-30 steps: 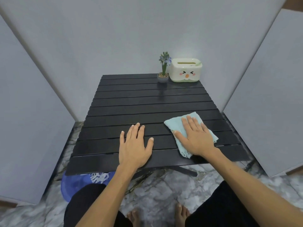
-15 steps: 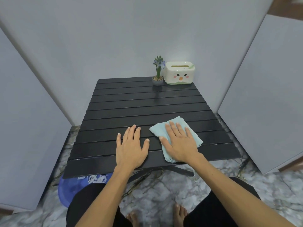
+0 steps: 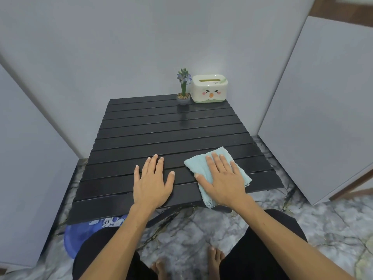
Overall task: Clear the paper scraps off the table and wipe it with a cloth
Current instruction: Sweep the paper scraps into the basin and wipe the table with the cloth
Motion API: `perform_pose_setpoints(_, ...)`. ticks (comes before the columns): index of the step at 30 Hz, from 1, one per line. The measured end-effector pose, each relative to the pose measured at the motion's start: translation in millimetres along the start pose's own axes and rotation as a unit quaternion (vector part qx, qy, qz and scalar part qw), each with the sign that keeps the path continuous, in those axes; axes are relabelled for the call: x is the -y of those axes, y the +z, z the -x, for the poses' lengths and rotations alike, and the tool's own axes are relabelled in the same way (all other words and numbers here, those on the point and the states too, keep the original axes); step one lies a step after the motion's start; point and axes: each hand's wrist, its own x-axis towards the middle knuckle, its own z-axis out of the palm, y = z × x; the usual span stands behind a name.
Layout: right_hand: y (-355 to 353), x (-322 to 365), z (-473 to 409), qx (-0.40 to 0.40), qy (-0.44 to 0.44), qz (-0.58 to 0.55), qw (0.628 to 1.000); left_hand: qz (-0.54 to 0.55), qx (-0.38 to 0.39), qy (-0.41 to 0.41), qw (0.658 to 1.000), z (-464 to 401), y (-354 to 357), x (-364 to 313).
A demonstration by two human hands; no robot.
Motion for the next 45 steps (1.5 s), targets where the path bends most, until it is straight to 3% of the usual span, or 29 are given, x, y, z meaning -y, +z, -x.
perform_pose_setpoints(23,-18,-72,-10,0.013,0.093,0.006,0.996,0.045,0.01,-0.005,0.999,2,-5,-1)
perform_pose_setpoints(45,-18,-81,-13,-0.005,0.091,-0.004,0.996,0.044,-0.002,-0.009,0.999,1,-2,-4)
